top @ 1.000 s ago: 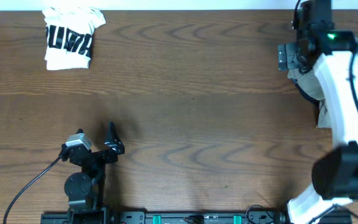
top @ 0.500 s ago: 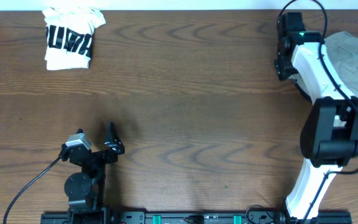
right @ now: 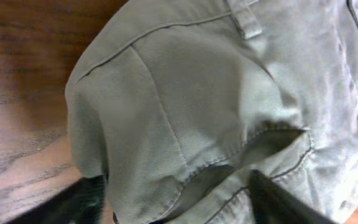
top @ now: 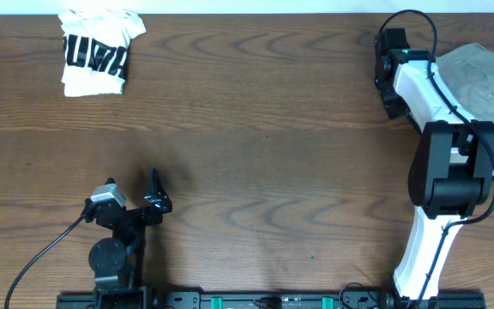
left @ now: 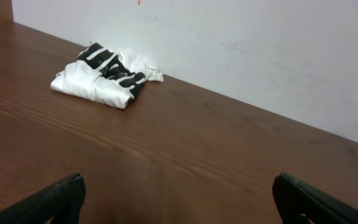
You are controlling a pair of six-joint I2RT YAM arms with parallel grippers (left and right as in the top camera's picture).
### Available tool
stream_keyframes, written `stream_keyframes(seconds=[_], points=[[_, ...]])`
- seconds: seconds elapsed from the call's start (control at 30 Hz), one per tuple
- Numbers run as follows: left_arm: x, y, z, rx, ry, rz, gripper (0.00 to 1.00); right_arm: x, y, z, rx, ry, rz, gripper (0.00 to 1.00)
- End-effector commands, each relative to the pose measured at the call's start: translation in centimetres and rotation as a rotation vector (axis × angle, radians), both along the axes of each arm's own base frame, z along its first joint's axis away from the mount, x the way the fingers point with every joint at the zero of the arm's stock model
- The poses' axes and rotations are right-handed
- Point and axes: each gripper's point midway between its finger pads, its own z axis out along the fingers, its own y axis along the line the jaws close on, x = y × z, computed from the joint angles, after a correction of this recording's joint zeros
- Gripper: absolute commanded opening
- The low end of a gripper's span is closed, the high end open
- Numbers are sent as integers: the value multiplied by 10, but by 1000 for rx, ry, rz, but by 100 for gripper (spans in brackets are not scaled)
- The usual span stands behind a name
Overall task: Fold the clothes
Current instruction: 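Reach the right gripper forward to the crumpled khaki trousers, then grasp the trousers with the right gripper and drag them leftward onto the table center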
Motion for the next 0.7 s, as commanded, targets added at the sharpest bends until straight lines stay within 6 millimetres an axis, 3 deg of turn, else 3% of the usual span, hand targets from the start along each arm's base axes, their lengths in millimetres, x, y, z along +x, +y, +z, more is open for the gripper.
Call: stream_keyframes(seconds=[0.0,0.1,0.33,0.47,0.67], points=[[-1,-1,-17,3,51,-9,98,-1,-8,0,-26,4,-17,56],[-1,-1,-17,3,51,-9,98,-3,-9,0,-27,10,-17,29],[-1,-1,-17,3,51,-9,98,-1,0,11,-46,-4,3,2],[-1,-1,-17,3,51,-9,98,6,15,37,-43,-76,33,1],[-1,-1,-17,3,51,-9,98,9,43,102,-19,-247,73,1]])
